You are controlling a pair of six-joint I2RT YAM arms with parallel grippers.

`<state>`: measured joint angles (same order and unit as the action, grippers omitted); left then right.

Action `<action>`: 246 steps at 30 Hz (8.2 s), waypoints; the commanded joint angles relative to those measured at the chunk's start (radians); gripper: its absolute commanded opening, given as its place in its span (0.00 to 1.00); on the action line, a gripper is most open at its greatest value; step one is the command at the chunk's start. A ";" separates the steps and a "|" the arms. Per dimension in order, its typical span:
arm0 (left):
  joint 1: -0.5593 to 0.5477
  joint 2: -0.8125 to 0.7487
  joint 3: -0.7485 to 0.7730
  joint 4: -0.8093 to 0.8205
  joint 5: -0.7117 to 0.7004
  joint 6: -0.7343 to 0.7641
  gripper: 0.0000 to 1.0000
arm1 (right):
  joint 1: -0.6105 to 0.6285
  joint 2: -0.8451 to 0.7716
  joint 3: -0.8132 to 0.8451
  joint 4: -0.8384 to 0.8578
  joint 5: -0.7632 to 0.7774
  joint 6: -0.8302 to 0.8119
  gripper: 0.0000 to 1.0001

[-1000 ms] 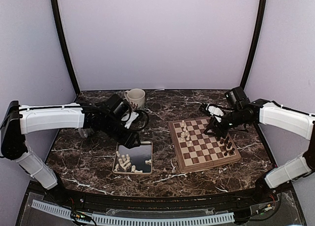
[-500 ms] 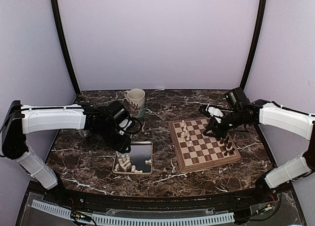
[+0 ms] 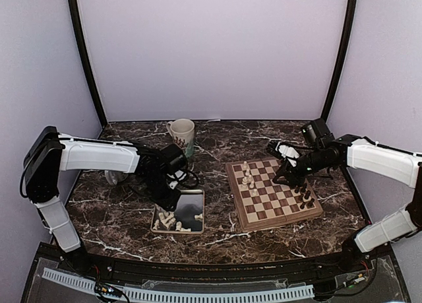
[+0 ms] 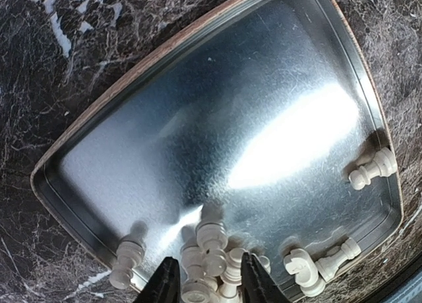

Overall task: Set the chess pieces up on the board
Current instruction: Pick up the pawn from the storage box, then place the pawn on the chessboard, then pick up the pawn from the chessboard, then place the pawn at f2, then pick up the rook from the storage box.

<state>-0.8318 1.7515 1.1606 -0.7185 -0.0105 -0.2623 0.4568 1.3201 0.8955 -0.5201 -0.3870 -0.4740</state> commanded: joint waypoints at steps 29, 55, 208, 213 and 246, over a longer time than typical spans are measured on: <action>-0.098 0.009 0.259 -0.001 0.125 0.101 0.11 | -0.005 0.019 -0.003 0.033 0.067 0.016 0.31; -0.244 0.454 0.723 0.093 0.169 0.146 0.12 | -0.137 -0.002 0.001 0.061 0.063 0.077 0.32; 0.153 -0.093 0.246 0.383 0.018 0.198 0.61 | 0.266 0.406 0.284 -0.243 0.224 -0.072 0.21; 0.153 -0.090 0.248 0.376 0.005 0.203 0.61 | 0.254 0.353 0.289 -0.274 0.221 -0.066 0.22; 0.026 -0.080 0.049 -0.168 0.033 -0.056 0.50 | 0.014 -0.032 -0.044 0.014 0.040 -0.023 0.28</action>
<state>-0.7856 1.6276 1.2064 -0.8318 -0.0139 -0.3256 0.4767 1.3262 0.8730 -0.5449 -0.3435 -0.4999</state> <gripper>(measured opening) 0.496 0.276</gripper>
